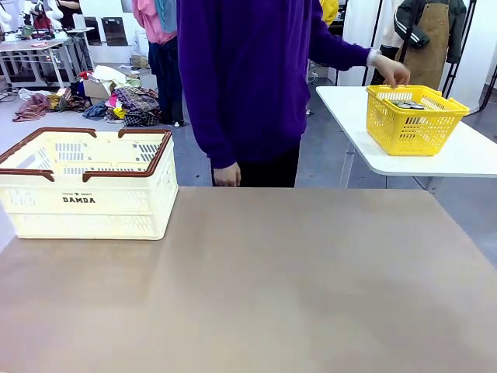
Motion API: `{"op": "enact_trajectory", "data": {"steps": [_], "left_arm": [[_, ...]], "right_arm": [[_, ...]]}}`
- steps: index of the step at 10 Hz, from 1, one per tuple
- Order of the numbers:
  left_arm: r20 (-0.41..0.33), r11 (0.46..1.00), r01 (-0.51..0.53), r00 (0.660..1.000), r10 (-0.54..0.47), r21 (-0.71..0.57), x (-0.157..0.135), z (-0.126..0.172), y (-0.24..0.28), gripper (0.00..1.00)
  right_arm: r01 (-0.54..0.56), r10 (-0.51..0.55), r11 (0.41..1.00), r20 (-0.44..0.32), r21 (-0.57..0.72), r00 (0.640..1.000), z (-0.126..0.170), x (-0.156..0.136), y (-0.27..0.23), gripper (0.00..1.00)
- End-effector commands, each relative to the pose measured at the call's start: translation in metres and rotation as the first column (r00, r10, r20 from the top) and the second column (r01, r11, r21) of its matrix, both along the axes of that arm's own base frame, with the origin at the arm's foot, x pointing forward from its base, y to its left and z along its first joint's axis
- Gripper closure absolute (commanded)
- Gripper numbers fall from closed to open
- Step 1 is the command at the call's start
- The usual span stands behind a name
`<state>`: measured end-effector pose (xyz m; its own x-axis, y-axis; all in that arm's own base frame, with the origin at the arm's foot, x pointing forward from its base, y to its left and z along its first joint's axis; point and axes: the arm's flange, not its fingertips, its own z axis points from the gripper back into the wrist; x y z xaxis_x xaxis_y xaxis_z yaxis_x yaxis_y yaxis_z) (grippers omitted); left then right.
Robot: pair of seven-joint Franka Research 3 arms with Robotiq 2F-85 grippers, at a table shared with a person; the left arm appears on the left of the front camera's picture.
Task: Place the drinks into the Shopping basket.
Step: Pick up one drink and place it into the Shopping basket.
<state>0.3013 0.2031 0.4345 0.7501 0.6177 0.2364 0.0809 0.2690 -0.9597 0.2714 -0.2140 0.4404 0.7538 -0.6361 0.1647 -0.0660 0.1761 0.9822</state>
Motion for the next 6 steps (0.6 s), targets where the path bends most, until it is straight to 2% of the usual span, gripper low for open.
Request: {"op": "enact_trajectory", "data": {"steps": [1,6], "left_arm": [[-0.004,1.000,0.004,1.000,-0.004,-0.002,-0.0080,0.0012,0.0041,0.00],[-0.004,1.000,0.004,1.000,-0.004,-0.002,-0.0080,0.0012,0.0041,0.00]], "right_arm": [[0.012,-0.012,1.000,0.030,0.003,0.999,0.0010,-0.0024,-0.0063,0.00],[0.012,-0.012,1.000,0.030,0.003,0.999,0.0010,-0.0024,-0.0063,0.00]]}}
